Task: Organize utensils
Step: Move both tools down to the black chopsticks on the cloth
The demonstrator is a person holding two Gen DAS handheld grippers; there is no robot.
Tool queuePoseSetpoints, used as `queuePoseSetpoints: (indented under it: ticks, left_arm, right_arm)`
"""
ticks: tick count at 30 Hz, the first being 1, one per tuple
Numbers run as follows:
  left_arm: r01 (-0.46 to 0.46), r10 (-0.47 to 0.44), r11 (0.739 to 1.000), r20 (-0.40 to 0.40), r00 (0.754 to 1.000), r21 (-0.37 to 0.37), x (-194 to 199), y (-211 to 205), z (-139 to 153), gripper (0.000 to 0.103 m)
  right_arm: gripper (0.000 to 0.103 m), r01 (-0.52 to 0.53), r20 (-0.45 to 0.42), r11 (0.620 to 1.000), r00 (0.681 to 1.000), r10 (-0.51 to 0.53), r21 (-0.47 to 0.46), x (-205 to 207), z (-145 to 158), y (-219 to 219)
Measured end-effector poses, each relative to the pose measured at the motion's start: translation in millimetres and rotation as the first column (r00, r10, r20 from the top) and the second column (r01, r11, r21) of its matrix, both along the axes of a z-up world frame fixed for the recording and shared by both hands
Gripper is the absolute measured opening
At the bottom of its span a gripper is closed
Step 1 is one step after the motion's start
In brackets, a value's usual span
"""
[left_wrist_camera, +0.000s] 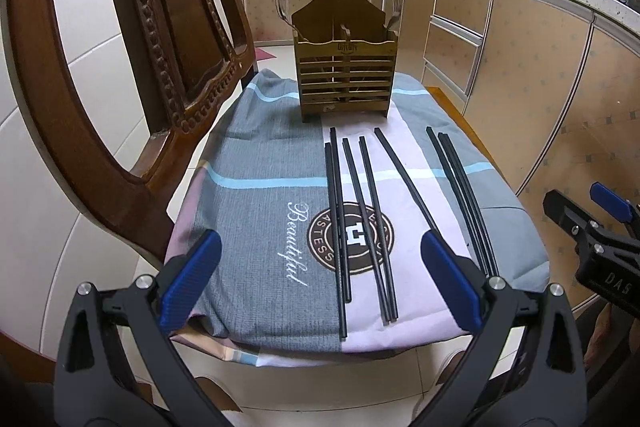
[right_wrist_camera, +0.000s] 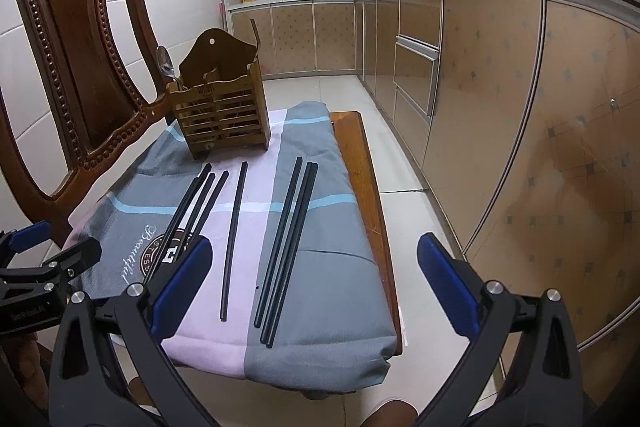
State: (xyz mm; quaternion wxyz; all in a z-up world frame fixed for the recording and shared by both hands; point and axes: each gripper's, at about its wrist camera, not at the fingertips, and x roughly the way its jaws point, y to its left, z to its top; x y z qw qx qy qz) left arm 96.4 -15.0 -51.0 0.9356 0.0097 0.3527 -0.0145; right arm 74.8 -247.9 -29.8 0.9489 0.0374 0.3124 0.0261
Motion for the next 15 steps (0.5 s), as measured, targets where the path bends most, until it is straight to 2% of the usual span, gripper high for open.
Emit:
queuePoseSetpoints:
  ticks: [4, 9, 11, 15]
  left_arm:
    - [0.003, -0.003, 1.0, 0.003, 1.0, -0.01, 4, 1, 2, 0.098]
    - [0.012, -0.011, 0.999, 0.007, 1.0, -0.053, 18, 4, 13, 0.098]
    - [0.03, -0.029, 0.997, 0.009, 1.0, -0.069, 27, 3, 21, 0.098]
    - [0.05, -0.05, 0.998, 0.013, 0.999, -0.031, 56, -3, 41, 0.098]
  right_arm:
    - [0.1, -0.007, 0.017, 1.0, 1.0, 0.007, -0.002, 2, 3, 1]
    - [0.1, -0.036, 0.065, 0.998, 0.997, 0.039, -0.048, 12, 14, 8]
    - [0.1, -0.05, 0.053, 0.997, 0.997, 0.053, -0.052, 24, 19, 10]
    - [0.1, -0.076, -0.023, 0.997, 0.997, 0.076, 0.027, 66, 44, 9]
